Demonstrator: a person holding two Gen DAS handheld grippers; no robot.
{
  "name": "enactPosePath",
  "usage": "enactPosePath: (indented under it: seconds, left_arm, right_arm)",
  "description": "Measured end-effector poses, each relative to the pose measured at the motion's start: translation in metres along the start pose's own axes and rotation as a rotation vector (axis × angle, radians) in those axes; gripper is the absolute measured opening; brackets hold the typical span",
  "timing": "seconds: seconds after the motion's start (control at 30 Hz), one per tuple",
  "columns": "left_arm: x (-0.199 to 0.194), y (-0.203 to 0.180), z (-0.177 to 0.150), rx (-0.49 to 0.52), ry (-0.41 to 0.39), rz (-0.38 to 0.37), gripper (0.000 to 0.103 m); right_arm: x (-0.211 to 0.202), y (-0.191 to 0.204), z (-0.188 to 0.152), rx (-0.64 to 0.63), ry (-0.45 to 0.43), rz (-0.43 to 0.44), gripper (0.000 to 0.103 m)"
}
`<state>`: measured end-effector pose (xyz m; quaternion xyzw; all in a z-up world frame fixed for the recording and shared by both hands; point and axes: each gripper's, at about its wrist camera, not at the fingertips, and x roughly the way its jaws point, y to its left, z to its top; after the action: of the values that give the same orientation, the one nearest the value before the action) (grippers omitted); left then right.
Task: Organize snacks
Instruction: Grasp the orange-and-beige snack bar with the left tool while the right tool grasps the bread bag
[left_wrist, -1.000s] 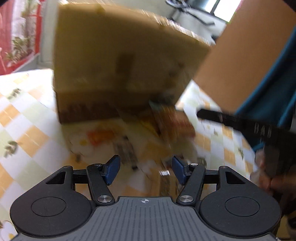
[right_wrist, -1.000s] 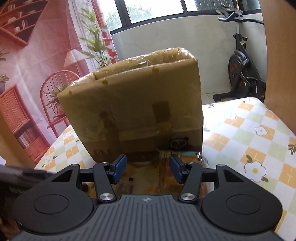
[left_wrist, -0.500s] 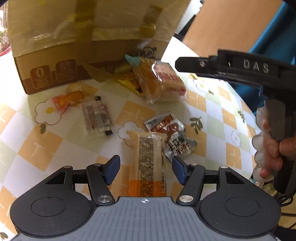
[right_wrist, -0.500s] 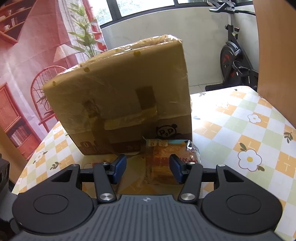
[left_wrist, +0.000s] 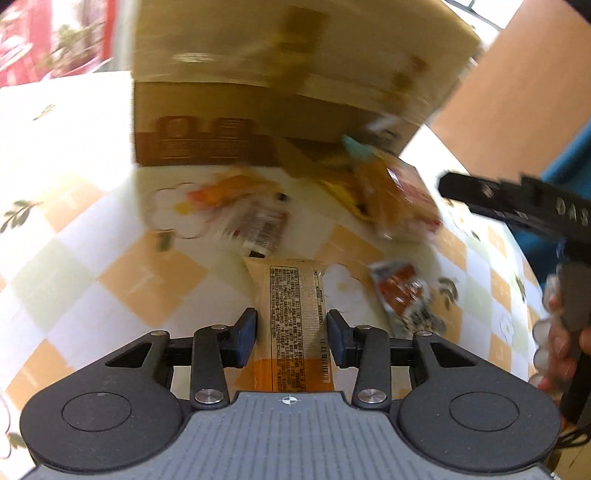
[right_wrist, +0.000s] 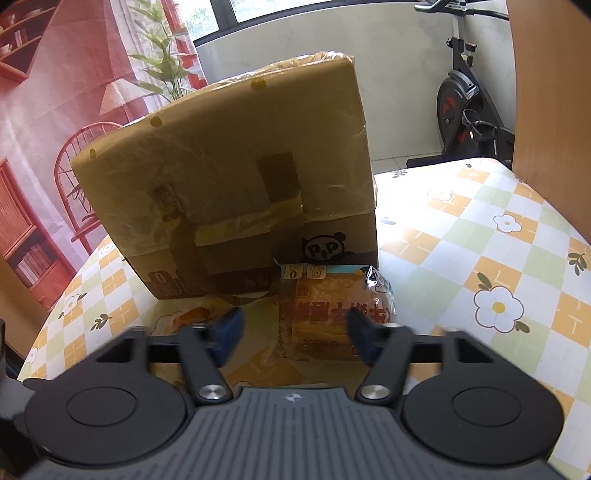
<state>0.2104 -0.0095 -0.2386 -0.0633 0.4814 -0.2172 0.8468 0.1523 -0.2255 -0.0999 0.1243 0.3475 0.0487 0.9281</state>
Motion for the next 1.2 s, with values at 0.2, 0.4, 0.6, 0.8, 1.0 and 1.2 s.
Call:
enactPosePath:
  seconds: [0.2,0.4,0.6,0.8,1.0,1.2]
  left_arm:
    - [-0.007,0.029,0.006,-0.125,-0.048,0.049,0.043]
    - [-0.008,0.037,0.007,-0.138,-0.054,0.057,0.047]
    - [-0.007,0.036,0.006,-0.117,-0.064,0.062,0.047]
    - [-0.008,0.033,0.005,-0.108,-0.071,0.066,0.047]
    - [-0.008,0.032,0.005,-0.098,-0.072,0.073,0.047]
    - [-0.007,0.031,0.005,-0.097,-0.073,0.073,0.047]
  right_arm:
    - [0.017,-0.006,0.005,-0.017,0.007,-0.049,0.082]
    - [0.04,-0.02,0.007,0.019,0.031,-0.065,0.082]
    - [0.062,-0.028,0.006,0.047,0.044,-0.074,0.09]
    - [0.068,-0.028,-0.003,0.005,0.01,-0.063,0.085]
    - [0.064,-0.026,-0.02,-0.063,-0.043,-0.057,0.084]
    - [0.064,-0.034,-0.027,-0.012,-0.083,-0.038,0.084]
